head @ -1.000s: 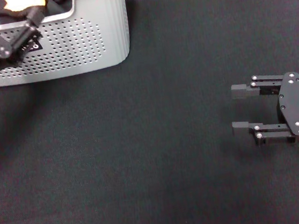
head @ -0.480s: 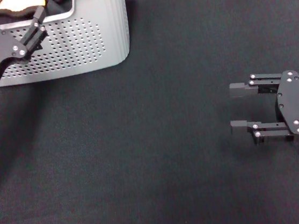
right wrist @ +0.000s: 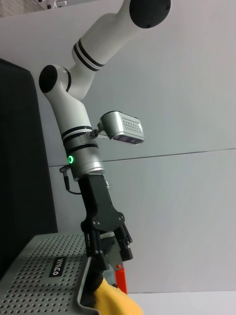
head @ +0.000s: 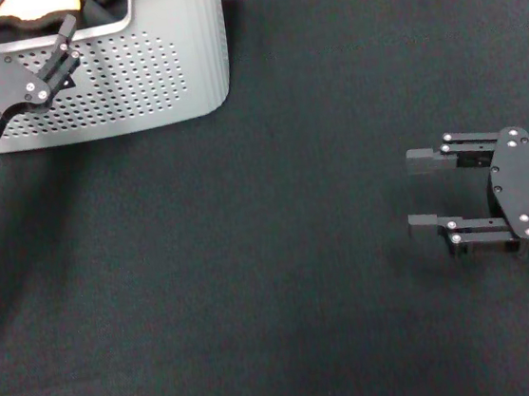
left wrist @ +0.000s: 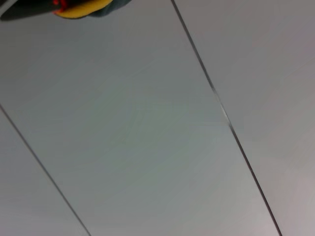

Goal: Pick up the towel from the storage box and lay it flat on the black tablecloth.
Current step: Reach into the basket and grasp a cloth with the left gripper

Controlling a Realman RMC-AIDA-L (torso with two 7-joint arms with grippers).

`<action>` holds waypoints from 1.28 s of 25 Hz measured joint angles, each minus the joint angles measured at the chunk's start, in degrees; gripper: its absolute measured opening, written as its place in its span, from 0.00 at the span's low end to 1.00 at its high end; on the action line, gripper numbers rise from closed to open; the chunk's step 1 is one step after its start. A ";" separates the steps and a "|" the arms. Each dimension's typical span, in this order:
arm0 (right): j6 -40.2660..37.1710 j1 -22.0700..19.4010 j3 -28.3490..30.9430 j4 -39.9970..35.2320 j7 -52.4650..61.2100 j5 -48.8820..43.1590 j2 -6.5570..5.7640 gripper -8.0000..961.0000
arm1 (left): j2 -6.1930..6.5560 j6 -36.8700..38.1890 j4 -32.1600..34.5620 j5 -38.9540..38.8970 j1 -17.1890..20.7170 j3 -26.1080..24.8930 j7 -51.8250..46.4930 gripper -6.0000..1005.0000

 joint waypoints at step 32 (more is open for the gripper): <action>0.00 -0.36 0.00 0.11 -0.42 0.04 0.00 0.66 | -0.17 -3.14 -8.32 -7.49 -4.13 0.45 15.44 0.80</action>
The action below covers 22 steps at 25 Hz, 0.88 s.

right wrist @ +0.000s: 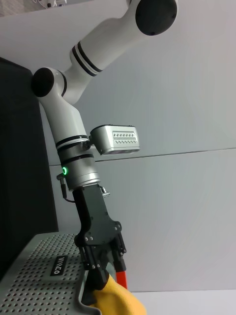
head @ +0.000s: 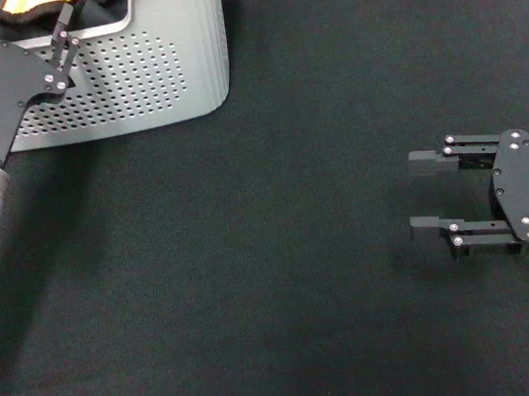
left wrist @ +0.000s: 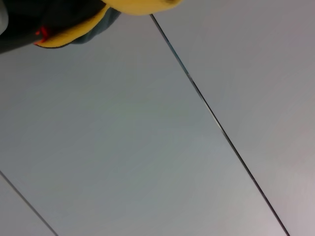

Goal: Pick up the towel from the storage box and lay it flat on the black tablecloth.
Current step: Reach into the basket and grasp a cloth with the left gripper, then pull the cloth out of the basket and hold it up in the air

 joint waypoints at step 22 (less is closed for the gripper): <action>1.22 -0.11 0.00 0.82 -0.03 0.09 0.00 0.65 | -0.04 1.40 -2.22 -1.85 -0.43 -0.45 -1.53 0.06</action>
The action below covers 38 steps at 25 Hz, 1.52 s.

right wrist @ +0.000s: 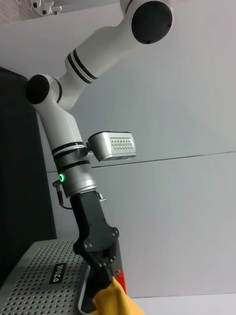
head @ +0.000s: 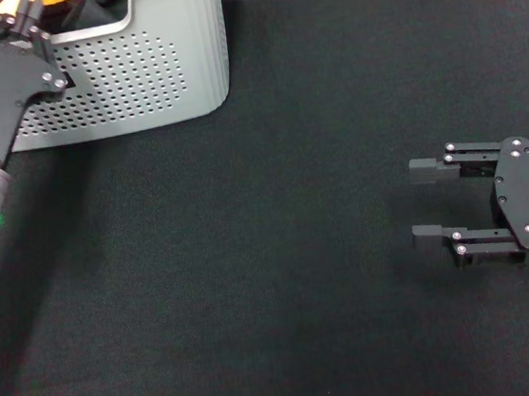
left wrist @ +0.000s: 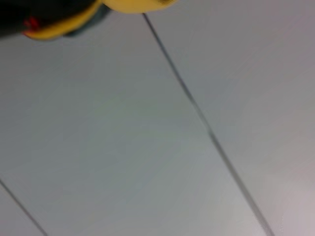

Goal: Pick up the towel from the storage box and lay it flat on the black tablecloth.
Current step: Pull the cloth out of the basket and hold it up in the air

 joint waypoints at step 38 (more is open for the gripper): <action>-4.42 3.11 -11.66 5.07 -17.57 19.58 0.80 0.65 | 0.35 32.94 23.09 -20.06 5.81 27.68 -76.46 0.03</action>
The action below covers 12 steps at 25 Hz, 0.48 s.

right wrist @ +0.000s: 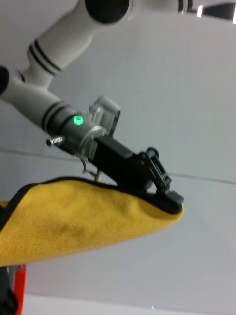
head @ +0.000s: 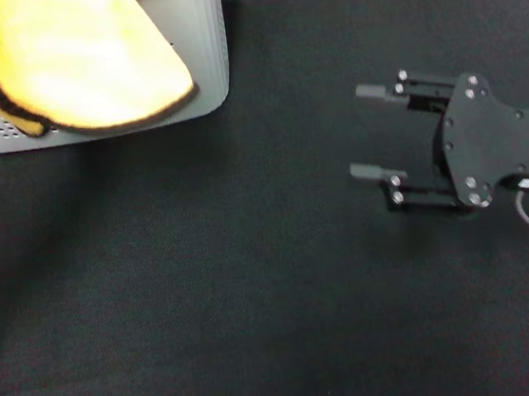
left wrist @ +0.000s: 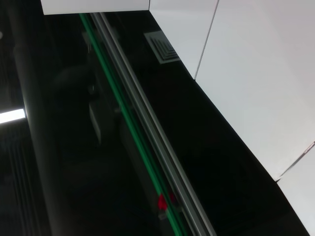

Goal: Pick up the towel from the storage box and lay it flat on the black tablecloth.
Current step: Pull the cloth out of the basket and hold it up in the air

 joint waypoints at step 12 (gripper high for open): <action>-13.25 0.16 -6.87 0.93 -5.09 7.06 -0.01 0.64 | -0.13 0.00 -3.35 -0.26 -3.34 0.98 1.02 0.04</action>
